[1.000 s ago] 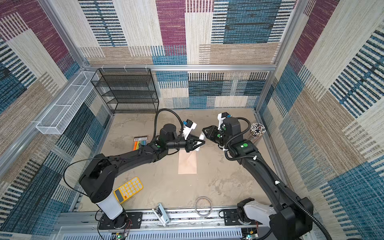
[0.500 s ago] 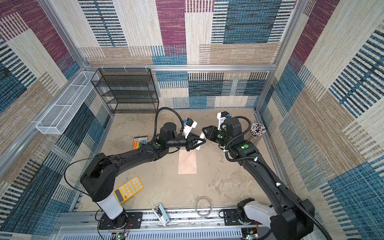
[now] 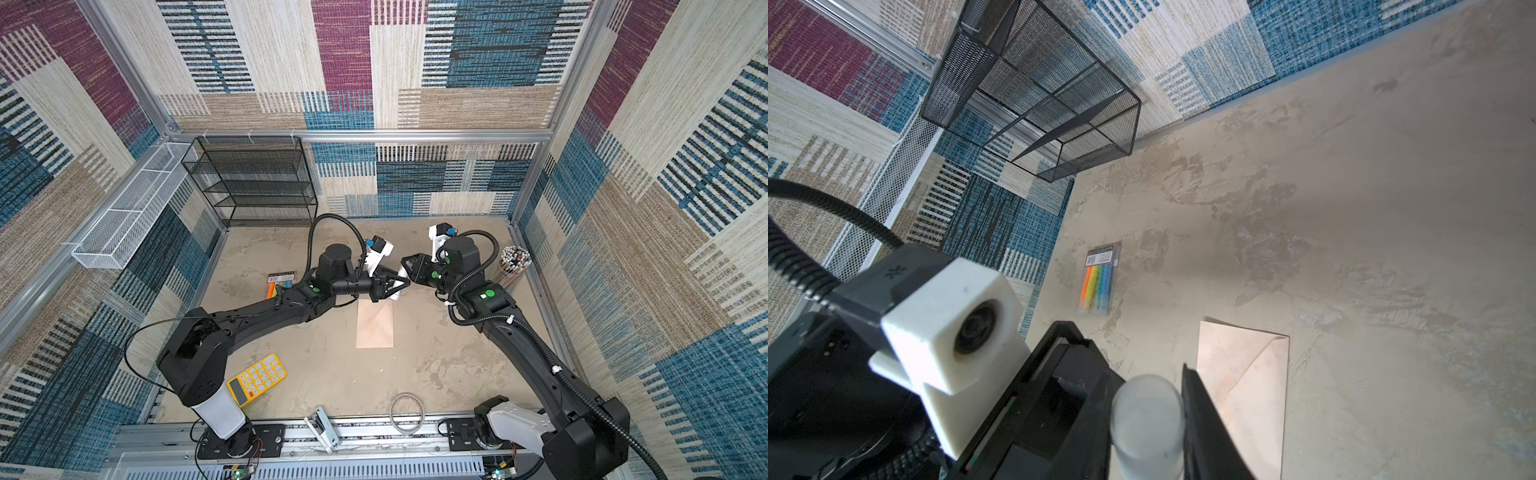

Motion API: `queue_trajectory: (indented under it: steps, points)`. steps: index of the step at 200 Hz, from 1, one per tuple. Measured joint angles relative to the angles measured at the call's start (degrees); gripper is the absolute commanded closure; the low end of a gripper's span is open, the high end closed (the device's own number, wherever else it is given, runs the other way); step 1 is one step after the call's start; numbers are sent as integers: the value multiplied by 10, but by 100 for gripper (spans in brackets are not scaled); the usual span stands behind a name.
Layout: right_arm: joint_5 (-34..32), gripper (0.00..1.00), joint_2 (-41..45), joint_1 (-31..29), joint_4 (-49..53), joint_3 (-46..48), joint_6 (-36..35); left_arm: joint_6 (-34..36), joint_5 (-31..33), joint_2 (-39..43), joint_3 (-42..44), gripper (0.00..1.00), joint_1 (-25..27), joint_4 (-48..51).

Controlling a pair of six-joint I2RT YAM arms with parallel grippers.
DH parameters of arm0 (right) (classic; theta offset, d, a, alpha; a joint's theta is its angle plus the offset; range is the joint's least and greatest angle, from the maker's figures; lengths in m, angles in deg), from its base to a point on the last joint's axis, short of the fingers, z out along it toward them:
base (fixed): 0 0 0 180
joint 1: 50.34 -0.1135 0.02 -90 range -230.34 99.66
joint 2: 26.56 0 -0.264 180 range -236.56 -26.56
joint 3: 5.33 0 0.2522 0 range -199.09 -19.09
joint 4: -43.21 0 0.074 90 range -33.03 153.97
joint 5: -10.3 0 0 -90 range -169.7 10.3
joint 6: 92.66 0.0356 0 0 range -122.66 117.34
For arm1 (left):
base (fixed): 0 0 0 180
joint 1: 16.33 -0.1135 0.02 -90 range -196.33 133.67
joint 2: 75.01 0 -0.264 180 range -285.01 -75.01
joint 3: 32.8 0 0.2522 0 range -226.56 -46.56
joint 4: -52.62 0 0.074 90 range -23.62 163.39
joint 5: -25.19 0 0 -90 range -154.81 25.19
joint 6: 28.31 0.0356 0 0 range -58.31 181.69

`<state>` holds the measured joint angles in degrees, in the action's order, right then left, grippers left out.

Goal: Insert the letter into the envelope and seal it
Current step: 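Bring the clear cap in the right gripper onto the glue stick's top, then press the cap onto the glue stick, then open and withdraw the right gripper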

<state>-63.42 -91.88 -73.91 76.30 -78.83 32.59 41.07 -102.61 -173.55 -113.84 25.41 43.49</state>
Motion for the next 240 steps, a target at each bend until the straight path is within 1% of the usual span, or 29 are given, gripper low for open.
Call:
queue_trajectory:
  steps: [91,113,125,150,184,215,229,240]
  points:
    - [-20,71,-1,-23,-32,13,-38,-7,-3,13,12,100,-15,-13]
    - [-19,65,-1,-23,-31,9,-43,-7,-3,15,14,100,-16,-19]
    - [-7,62,-1,-26,-14,5,-44,-7,4,17,16,100,-16,-37]
    - [0,50,0,-28,3,-8,-47,-4,5,23,29,100,-17,-56]
    - [-3,40,0,-27,14,-34,-49,-4,3,26,50,100,-17,-62]
    - [-4,34,0,-27,18,-61,-49,-4,3,31,62,100,-17,-68]
    - [-5,34,0,-27,21,-73,-49,-2,3,36,67,100,-17,-69]
    - [-16,37,0,-27,28,-84,-51,-1,3,41,74,100,-17,-69]
